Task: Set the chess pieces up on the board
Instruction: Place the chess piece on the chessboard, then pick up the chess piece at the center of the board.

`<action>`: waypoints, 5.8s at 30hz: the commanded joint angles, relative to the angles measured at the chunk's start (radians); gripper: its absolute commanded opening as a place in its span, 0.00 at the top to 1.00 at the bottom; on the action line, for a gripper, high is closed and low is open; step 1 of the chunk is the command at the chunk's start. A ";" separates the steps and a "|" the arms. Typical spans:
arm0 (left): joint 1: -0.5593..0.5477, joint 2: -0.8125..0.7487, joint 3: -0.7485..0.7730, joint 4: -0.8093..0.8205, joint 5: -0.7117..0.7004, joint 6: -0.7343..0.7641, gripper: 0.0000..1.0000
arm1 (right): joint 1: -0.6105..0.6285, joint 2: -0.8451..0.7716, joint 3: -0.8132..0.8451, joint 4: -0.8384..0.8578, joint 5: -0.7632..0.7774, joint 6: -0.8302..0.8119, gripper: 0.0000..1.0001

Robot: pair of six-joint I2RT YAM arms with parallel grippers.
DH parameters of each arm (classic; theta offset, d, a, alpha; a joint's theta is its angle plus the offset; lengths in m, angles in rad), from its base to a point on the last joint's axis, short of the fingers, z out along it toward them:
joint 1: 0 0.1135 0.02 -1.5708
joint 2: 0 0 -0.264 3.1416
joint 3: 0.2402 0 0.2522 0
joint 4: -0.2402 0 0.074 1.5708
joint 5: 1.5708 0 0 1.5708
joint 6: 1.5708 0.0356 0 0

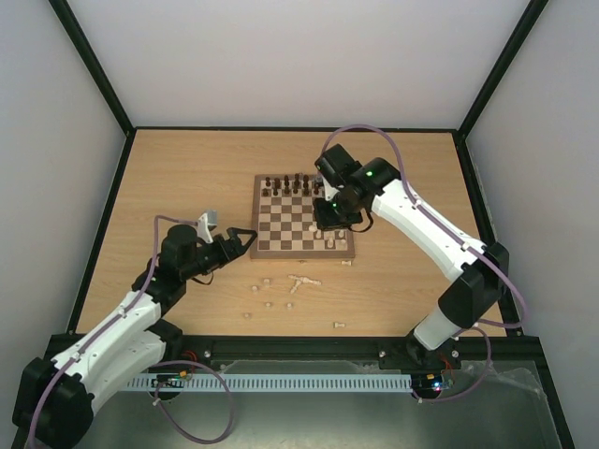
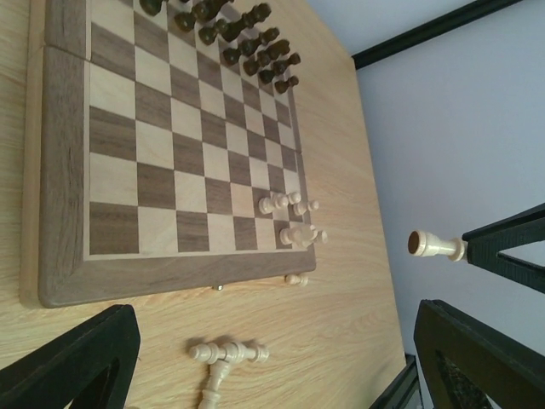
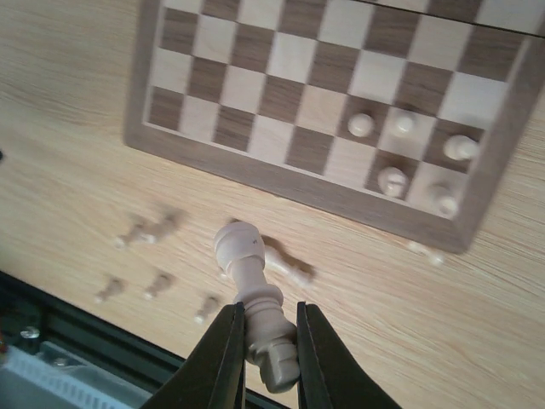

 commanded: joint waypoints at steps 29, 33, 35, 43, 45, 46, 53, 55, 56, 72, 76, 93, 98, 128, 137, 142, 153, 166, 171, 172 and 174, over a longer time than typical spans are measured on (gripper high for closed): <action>0.200 0.062 -0.061 0.030 0.183 0.129 0.08 | 0.215 0.520 0.352 -0.334 0.442 -0.002 0.93; 0.215 0.060 -0.063 0.024 0.191 0.136 0.08 | 0.215 0.542 0.352 -0.333 0.464 -0.001 0.93; 0.223 0.061 -0.063 0.022 0.196 0.139 0.08 | 0.215 0.550 0.352 -0.334 0.467 -0.001 0.93; 0.242 0.059 -0.067 0.018 0.209 0.145 0.08 | 0.216 0.581 0.365 -0.332 0.478 -0.003 0.93; 0.243 0.057 -0.069 0.017 0.211 0.146 0.08 | 0.214 0.588 0.365 -0.327 0.479 -0.004 0.93; 0.244 0.057 -0.069 0.017 0.212 0.147 0.08 | 0.215 0.592 0.365 -0.326 0.480 -0.006 0.93; 0.253 0.047 -0.075 0.007 0.217 0.153 0.08 | 0.213 0.616 0.366 -0.305 0.474 -0.012 0.92; 0.255 0.046 -0.078 0.006 0.219 0.153 0.08 | 0.212 0.624 0.366 -0.302 0.475 -0.013 0.92; 0.257 0.045 -0.079 0.006 0.219 0.153 0.08 | 0.211 0.626 0.365 -0.300 0.476 -0.014 0.92; 0.269 0.040 -0.077 0.000 0.226 0.155 0.08 | 0.190 0.629 0.343 -0.269 0.482 -0.024 0.84; 0.272 0.040 -0.077 0.000 0.227 0.155 0.08 | 0.185 0.630 0.342 -0.262 0.483 -0.027 0.82; 0.284 0.034 -0.069 -0.012 0.231 0.157 0.08 | 0.178 0.578 0.355 -0.227 0.490 -0.030 0.68; 0.286 0.028 -0.042 -0.049 0.220 0.175 0.07 | 0.178 0.409 0.333 -0.153 0.507 0.010 0.59; 0.048 0.147 0.131 -0.198 0.095 0.274 0.02 | 0.137 -0.455 -1.001 0.829 0.052 0.157 0.50; 0.008 0.141 0.127 -0.189 0.045 0.241 0.03 | 0.216 -0.273 -0.957 0.890 0.154 0.095 0.53; -0.005 0.155 0.129 -0.180 0.036 0.233 0.02 | 0.231 -0.231 -0.955 0.905 0.176 0.078 0.54; -0.014 0.182 0.130 -0.164 0.028 0.233 0.02 | 0.261 -0.192 -0.971 0.928 0.213 0.054 0.53; -0.027 0.204 0.130 -0.149 0.020 0.227 0.03 | 0.288 -0.138 -0.966 0.957 0.247 0.012 0.54; -0.033 0.217 0.130 -0.137 0.017 0.222 0.03 | 0.320 -0.126 -0.970 0.968 0.236 -0.001 0.61; -0.035 0.221 0.131 -0.136 0.017 0.222 0.03 | 0.326 -0.121 -0.973 0.969 0.234 0.000 0.63; -0.038 0.223 0.132 -0.135 0.014 0.221 0.03 | 0.337 -0.116 -0.981 0.970 0.236 0.005 0.68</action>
